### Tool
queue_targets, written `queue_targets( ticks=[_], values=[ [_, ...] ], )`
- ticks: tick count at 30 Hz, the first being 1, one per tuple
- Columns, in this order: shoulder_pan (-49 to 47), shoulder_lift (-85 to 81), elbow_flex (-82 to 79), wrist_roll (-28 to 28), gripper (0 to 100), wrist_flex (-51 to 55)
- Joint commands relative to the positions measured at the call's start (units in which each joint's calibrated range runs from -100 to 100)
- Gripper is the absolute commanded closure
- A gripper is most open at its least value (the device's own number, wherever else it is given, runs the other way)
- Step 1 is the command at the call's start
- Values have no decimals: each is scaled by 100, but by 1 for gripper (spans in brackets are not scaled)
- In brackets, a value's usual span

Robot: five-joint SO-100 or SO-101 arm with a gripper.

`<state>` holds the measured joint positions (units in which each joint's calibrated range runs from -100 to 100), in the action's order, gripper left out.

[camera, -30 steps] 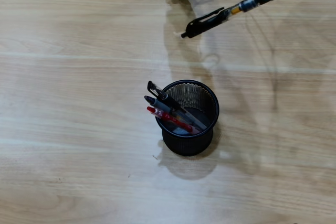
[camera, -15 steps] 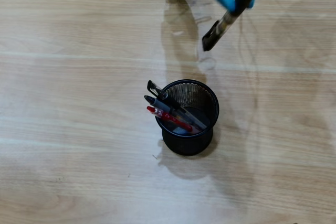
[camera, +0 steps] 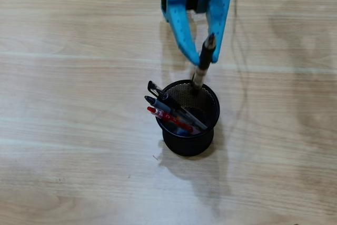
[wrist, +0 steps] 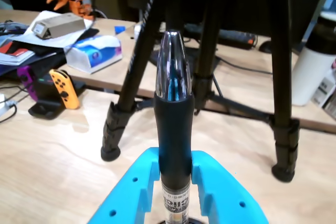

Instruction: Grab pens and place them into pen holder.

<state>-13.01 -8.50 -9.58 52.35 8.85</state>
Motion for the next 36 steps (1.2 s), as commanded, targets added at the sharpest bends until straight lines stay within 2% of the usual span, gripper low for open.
queue_targets(
  ticks=[1,7,10,15,21,23,30,34,36],
  values=[
    [107,-615,-1404,152,98,-1044],
    [171,-785,-2499,236,98,-1782],
    [171,-785,-2490,194,97,-1819],
    [153,-794,-2490,189,87,-1810],
    [144,-904,-2553,173,84,-1737],
    [144,-1108,-2616,11,84,-1700],
    [208,-2450,-3322,-586,85,-233],
    [391,-3486,-3820,-1324,99,906],
    [427,-4004,-4155,-1738,97,1416]
  ],
)
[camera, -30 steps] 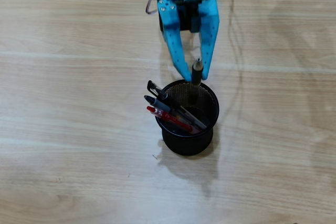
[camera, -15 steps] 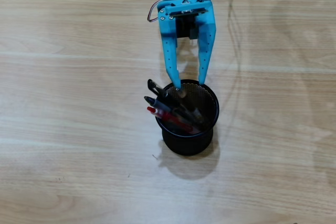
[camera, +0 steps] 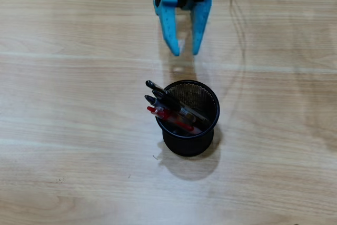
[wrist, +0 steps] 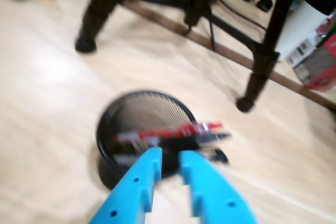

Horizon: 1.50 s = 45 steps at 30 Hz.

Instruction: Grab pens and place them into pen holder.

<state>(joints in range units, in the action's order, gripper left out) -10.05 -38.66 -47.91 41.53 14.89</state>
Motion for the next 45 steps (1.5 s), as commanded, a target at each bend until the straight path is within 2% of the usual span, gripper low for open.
queue_targets(
  ticks=[1,5,8,12,16,18,27,31,45],
  values=[
    [150,-1251,-512,-850,97,1012],
    [315,-2304,-1534,-1698,98,1577],
    [351,-3094,-2539,-2368,98,1559],
    [379,-4257,-3797,-2824,98,1586],
    [379,-5361,-4874,-2991,98,1614],
    [370,-6015,-5154,-3216,98,2051],
    [671,-6100,-5154,-3829,98,3718],
    [671,-6100,-5154,-4002,98,3727],
    [598,-6083,-5145,-3996,98,3727]
  ],
)
